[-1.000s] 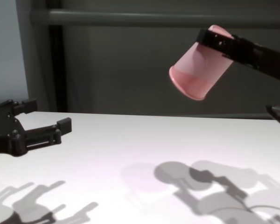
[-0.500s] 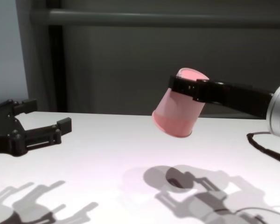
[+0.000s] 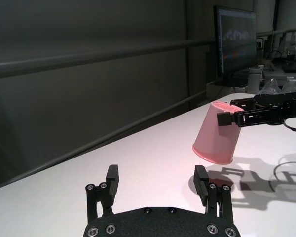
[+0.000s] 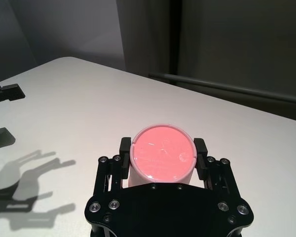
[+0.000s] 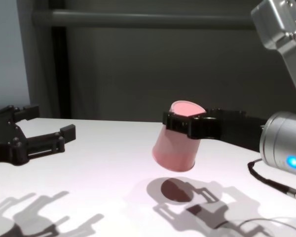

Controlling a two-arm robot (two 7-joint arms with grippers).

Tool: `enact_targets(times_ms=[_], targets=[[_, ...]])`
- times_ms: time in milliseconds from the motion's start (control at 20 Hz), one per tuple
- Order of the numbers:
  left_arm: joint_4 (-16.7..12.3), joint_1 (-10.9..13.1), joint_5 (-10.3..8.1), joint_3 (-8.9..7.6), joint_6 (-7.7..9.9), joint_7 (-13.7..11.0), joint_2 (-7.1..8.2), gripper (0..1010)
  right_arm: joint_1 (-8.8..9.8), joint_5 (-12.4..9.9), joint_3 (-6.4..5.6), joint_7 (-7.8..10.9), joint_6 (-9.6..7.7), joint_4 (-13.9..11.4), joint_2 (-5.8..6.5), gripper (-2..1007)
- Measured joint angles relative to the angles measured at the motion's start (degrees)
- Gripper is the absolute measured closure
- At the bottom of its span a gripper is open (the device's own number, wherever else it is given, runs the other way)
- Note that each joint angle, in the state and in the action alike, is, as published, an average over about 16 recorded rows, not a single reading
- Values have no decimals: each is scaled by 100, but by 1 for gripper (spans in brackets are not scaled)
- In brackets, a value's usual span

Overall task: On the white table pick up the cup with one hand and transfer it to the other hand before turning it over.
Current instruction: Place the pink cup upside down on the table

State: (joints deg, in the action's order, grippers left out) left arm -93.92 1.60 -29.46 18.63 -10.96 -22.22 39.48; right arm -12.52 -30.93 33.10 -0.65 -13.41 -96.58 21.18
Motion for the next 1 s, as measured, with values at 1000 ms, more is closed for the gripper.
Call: enact_targets(times_ms=[1000], targets=[[0, 0, 0, 0, 0, 0, 0, 9, -39, 330, 123, 224, -486, 386, -244, 269]])
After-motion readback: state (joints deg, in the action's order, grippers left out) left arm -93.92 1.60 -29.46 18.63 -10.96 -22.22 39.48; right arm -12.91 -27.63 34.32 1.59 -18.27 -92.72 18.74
